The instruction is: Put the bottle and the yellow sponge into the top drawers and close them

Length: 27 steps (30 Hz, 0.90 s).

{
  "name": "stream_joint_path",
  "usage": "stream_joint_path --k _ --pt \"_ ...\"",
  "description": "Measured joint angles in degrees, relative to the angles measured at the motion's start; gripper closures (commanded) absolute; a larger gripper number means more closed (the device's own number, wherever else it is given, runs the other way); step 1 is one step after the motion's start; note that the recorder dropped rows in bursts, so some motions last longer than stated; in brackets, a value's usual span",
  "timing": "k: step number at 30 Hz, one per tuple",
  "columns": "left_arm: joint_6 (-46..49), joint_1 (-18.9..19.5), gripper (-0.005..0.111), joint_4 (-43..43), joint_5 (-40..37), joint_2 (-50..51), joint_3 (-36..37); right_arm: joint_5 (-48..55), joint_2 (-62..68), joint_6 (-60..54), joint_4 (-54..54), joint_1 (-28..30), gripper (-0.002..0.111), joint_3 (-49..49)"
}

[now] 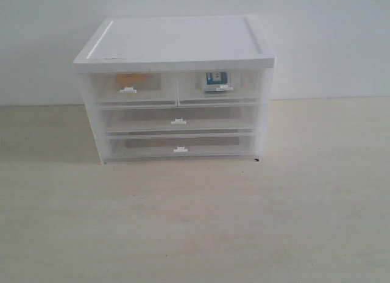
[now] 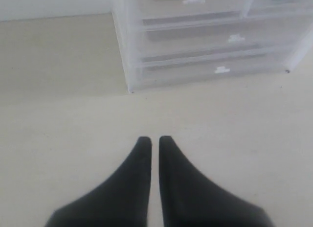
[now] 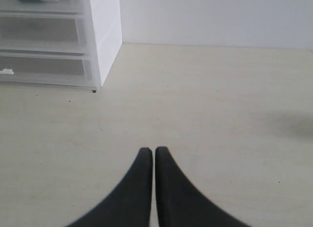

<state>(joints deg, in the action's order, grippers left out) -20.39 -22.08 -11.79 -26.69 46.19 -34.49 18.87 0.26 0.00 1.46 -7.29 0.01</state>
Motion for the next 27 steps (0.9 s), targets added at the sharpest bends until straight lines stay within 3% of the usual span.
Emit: stream_joint_path --k 6,15,20,27 --pt "-0.3 0.0 0.103 1.8 -10.5 -11.2 0.2 0.0 0.0 0.0 0.0 0.0 0.108 0.0" --pt "1.1 0.0 0.103 0.1 -9.4 -18.9 3.1 0.0 0.0 0.0 0.0 0.0 0.108 0.0" --pt "1.6 0.0 0.103 -2.7 -3.6 -19.3 7.4 0.0 0.0 0.0 0.0 0.0 0.108 0.0" --pt "7.4 0.0 0.103 -1.5 12.0 -21.4 16.0 0.0 0.0 0.0 0.0 0.0 0.108 0.0"
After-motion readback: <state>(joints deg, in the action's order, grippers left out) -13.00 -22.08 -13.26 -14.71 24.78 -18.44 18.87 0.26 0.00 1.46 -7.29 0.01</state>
